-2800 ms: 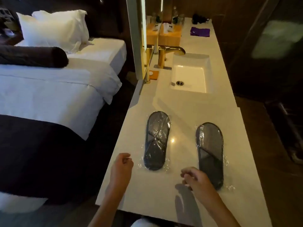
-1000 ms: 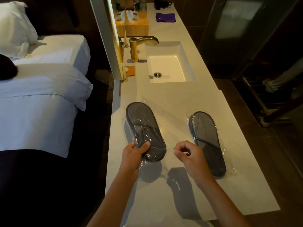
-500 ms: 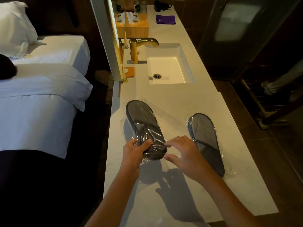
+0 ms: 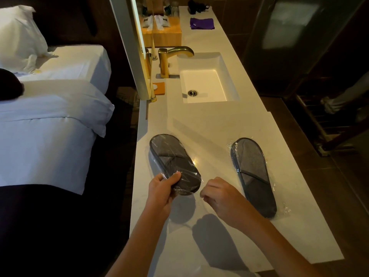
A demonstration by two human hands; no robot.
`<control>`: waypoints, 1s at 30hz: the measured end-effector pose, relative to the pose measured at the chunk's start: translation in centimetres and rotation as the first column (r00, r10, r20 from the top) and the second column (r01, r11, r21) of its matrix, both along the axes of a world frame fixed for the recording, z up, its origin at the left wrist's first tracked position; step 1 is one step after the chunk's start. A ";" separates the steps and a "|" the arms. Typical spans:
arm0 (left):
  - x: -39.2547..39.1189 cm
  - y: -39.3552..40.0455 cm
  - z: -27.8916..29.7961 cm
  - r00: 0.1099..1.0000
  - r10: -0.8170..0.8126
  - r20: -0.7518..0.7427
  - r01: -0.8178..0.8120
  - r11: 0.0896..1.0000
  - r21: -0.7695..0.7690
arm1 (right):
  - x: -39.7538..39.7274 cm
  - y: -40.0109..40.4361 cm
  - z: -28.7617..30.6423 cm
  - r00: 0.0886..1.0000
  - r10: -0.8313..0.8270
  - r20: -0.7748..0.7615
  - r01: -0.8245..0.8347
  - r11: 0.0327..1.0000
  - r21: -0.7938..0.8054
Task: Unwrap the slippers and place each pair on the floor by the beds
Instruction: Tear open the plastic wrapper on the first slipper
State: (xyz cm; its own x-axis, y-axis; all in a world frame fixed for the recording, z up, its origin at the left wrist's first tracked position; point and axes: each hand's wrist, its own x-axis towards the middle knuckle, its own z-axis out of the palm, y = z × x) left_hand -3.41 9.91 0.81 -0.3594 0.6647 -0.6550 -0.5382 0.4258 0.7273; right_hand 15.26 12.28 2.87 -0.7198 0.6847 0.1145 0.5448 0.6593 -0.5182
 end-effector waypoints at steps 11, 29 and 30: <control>1.7 0.2 0.3 0.999 -0.004 -0.046 0.004 1.000 0.021 | -2.7 -0.7 0.2 0.986 -0.133 0.098 0.139 0.988 -0.063; 0.9 1.4 0.5 0.990 0.115 0.084 -0.121 0.990 0.077 | -0.4 -2.2 2.1 0.939 -0.292 -0.182 0.237 0.932 -0.273; 1.0 1.4 0.4 0.990 0.106 0.093 -0.114 0.990 0.088 | -0.4 -1.9 2.6 0.881 -0.433 -0.190 0.314 0.837 -0.448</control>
State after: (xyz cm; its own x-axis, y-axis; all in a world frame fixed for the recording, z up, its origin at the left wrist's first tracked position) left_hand -2.46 11.35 1.24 -0.3774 0.6838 -0.6246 -0.6420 0.2929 0.7086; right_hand 14.83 10.37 5.42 -0.3786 0.9229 -0.0704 0.5044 0.1420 -0.8517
